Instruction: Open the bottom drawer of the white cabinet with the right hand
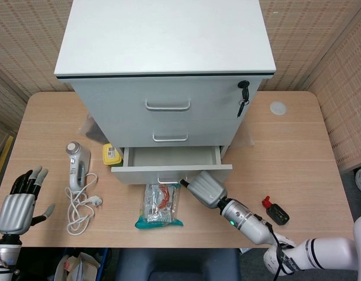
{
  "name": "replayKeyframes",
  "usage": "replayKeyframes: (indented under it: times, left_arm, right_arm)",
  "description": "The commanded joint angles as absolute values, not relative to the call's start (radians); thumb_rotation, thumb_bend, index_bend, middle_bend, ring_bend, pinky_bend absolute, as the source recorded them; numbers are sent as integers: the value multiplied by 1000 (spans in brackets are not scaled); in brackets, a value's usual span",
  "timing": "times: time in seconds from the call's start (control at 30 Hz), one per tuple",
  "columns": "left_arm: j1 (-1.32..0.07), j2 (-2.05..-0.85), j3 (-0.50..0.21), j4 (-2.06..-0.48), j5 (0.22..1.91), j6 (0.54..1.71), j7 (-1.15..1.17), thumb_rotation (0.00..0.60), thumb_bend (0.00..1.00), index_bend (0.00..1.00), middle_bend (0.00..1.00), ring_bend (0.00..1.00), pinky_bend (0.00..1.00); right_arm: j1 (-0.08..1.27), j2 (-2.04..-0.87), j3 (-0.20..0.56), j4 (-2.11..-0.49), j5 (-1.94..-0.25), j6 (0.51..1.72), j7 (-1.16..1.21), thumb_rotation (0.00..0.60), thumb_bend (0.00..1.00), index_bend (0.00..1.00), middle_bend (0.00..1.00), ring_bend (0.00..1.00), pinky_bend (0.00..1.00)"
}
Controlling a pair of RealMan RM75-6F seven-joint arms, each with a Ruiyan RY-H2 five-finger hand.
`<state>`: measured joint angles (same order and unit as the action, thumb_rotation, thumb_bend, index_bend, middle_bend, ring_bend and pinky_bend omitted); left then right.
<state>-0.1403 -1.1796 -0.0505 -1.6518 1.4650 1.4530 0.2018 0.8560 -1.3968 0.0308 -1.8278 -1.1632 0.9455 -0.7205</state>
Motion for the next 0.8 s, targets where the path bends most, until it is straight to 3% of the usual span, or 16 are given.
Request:
replayKeyframes:
  times: [0.03, 0.8]
  left_arm:
    - [-139, -1179, -51, -1651, 1465, 1455, 199, 600, 249, 0, 0, 0, 92]
    - [-142, -1178, -54, -1645, 1469, 1455, 194, 600, 249, 0, 0, 0, 92]
  right_arm:
    - [852, -1394, 24, -1840, -1171, 953, -731, 600, 510, 170, 954, 1000, 988]
    - [805, -1385, -32, -1914, -1248, 1006, -780, 600, 510, 170, 954, 1000, 988]
